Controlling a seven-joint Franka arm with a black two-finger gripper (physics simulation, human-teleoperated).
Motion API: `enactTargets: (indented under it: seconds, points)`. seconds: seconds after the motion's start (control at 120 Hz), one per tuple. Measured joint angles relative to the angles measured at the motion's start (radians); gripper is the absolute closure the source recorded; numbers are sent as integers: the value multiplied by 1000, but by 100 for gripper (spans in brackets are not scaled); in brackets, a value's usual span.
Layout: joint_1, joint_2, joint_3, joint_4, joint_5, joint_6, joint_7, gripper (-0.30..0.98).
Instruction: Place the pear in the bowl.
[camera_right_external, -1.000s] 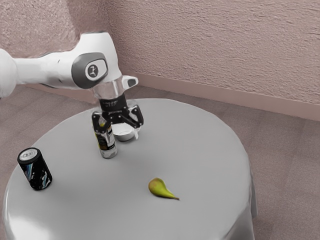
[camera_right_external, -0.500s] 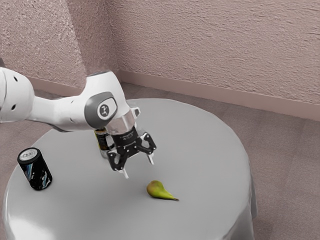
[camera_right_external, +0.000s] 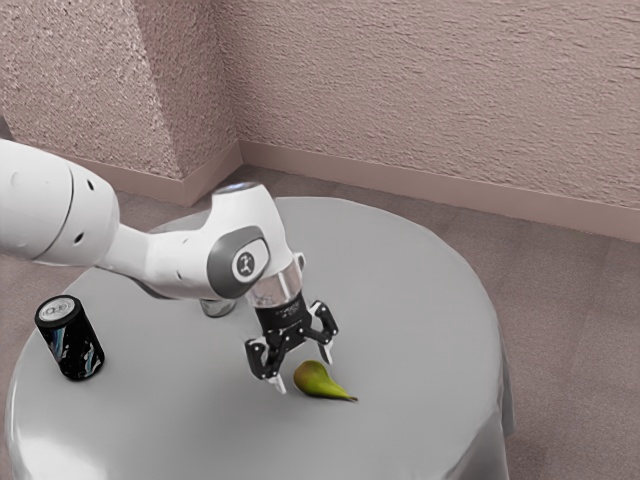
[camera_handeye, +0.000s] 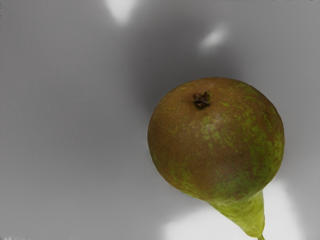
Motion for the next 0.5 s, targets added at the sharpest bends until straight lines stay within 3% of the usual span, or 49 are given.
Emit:
enactTargets:
  seconds: [0.5]
  points:
    - [-18,-8,0,-36,-12,29,-66,0]
